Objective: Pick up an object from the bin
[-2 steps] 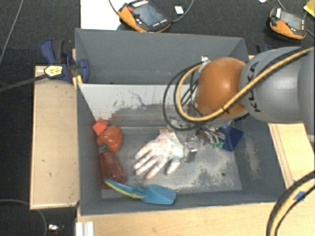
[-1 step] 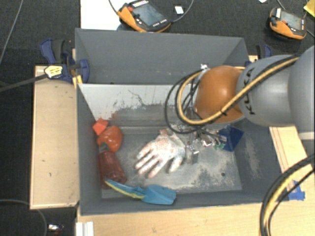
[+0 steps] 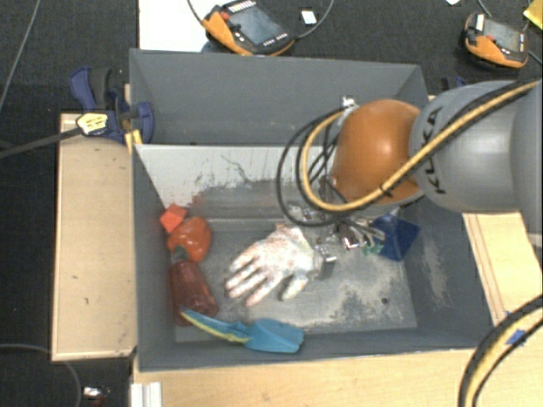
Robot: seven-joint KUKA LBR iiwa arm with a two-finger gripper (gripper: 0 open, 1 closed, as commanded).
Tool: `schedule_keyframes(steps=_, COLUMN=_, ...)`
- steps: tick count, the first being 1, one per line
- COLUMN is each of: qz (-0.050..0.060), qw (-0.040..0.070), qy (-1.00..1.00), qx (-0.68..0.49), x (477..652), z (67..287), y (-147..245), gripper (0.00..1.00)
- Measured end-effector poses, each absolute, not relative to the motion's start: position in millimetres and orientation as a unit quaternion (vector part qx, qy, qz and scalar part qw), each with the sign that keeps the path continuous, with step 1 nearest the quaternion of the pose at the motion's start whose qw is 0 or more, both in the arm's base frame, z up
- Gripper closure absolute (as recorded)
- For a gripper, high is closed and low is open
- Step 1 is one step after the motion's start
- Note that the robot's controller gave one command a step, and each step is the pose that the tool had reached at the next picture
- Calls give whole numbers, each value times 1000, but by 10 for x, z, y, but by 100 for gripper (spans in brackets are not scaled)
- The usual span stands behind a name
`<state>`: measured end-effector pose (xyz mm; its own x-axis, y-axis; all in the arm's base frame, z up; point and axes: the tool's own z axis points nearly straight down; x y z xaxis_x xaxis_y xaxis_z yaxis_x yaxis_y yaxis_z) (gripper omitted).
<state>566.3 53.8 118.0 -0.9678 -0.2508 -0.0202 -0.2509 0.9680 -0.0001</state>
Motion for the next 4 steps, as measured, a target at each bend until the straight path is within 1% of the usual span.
schedule_keyframes(steps=1, qz=-1, qw=7, qy=988, qx=-154, x=5687, z=983, y=420, gripper=0)
schedule_keyframes(steps=2, qz=1, qw=12, qy=991, qx=-135, x=5553, z=1378, y=601, gripper=0)
schedule_keyframes(steps=3, qz=0, qw=10, qy=989, qx=-147, x=5634, z=1228, y=566, gripper=0)
schedule_keyframes(steps=4, qz=1, qw=17, qy=991, qx=-135, x=5616, z=2285, y=572, gripper=0)
